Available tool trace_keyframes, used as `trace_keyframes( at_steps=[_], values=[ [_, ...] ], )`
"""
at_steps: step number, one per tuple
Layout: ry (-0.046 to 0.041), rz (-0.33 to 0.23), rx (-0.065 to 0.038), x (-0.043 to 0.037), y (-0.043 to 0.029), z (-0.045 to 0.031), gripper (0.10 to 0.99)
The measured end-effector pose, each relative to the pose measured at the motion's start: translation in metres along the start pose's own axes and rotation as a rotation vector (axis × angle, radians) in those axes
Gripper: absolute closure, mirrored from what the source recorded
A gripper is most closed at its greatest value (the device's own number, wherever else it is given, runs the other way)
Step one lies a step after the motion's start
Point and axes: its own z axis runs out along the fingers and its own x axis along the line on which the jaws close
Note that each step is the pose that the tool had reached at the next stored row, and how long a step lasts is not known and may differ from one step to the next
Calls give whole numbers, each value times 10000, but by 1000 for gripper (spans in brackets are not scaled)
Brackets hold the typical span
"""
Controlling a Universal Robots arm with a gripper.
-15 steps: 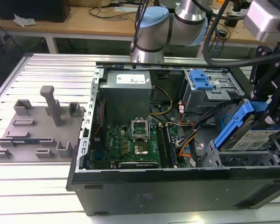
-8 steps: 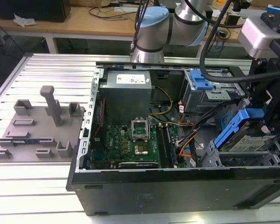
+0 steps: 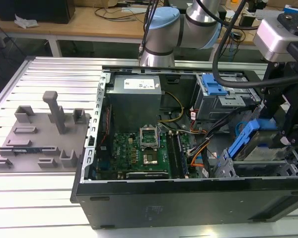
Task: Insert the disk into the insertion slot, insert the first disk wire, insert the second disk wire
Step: 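Insert the disk into the insertion slot, then insert the first disk wire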
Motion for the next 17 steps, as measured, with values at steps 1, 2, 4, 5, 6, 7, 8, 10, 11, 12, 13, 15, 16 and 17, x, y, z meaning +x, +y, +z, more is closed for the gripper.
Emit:
trace_keyframes(
  at_steps=[1,2,4,5,6,7,8,10,11,12,13,15,16,17],
  values=[
    [0,-1,1,0,0,0,510],
    [1,0,0,0,0,0,443],
    [0,0,0,0,0,0,443],
    [0,0,0,0,0,0,443],
    [1,0,0,0,0,0,443],
    [1,0,0,0,0,0,443],
    [1,0,0,0,0,0,443],
    [1,0,0,0,0,0,443],
    [1,0,0,0,0,0,443],
    [2,0,0,0,0,0,443],
    [2,0,0,-1,0,-1,443],
    [1,0,0,-1,0,0,443],
    [1,0,0,-1,0,0,443],
    [1,0,0,-1,0,0,443]
  ],
)
